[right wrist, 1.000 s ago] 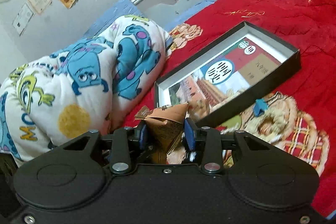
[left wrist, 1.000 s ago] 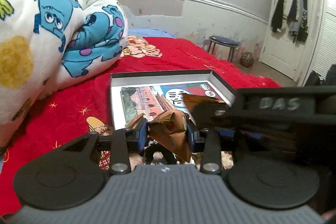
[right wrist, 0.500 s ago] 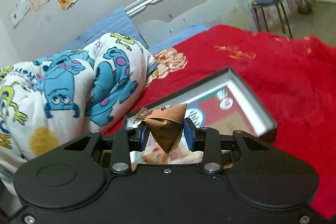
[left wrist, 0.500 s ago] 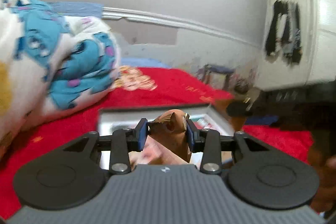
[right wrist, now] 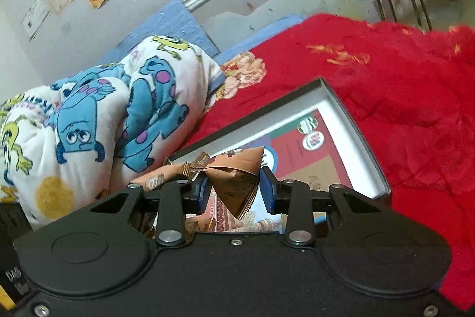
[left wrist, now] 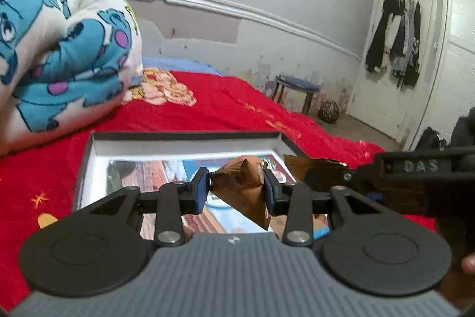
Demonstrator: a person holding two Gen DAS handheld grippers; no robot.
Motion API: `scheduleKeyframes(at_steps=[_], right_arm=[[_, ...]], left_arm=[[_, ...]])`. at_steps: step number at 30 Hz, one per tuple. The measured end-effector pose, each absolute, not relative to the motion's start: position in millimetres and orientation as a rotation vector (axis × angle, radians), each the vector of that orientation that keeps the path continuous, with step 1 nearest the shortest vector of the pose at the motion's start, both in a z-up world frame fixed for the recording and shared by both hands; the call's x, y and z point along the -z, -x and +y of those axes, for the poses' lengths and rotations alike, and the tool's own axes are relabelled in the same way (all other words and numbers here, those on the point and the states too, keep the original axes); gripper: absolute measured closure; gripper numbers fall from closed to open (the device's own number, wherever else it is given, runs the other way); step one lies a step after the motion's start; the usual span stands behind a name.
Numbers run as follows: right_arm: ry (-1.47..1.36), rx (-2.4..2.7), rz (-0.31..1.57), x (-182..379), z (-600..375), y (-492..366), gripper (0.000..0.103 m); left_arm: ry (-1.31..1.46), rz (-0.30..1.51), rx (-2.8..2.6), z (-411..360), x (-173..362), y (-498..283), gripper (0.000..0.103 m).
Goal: Organize objects
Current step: 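Lift the left tool's triangle into the box while the right tool carries its own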
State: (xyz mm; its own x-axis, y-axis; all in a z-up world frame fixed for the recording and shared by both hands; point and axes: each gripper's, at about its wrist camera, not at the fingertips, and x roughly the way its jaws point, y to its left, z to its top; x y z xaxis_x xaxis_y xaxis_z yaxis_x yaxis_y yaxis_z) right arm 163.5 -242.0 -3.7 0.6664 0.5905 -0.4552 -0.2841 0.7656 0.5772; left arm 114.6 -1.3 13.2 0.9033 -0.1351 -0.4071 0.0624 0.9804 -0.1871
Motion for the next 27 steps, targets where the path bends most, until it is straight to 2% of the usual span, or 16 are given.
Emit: scheduleKeyframes(at_steps=[11, 27], right_arm=[[-0.423, -0.499, 0.721, 21, -226, -157, 0.069], [-0.483, -0.517, 0.768, 46, -218, -175, 0.069]], left_arm=[[0.087, 0.509, 0.063, -17, 8, -114, 0.061], [0.039, 0.492, -0.021, -17, 11, -115, 0.06]])
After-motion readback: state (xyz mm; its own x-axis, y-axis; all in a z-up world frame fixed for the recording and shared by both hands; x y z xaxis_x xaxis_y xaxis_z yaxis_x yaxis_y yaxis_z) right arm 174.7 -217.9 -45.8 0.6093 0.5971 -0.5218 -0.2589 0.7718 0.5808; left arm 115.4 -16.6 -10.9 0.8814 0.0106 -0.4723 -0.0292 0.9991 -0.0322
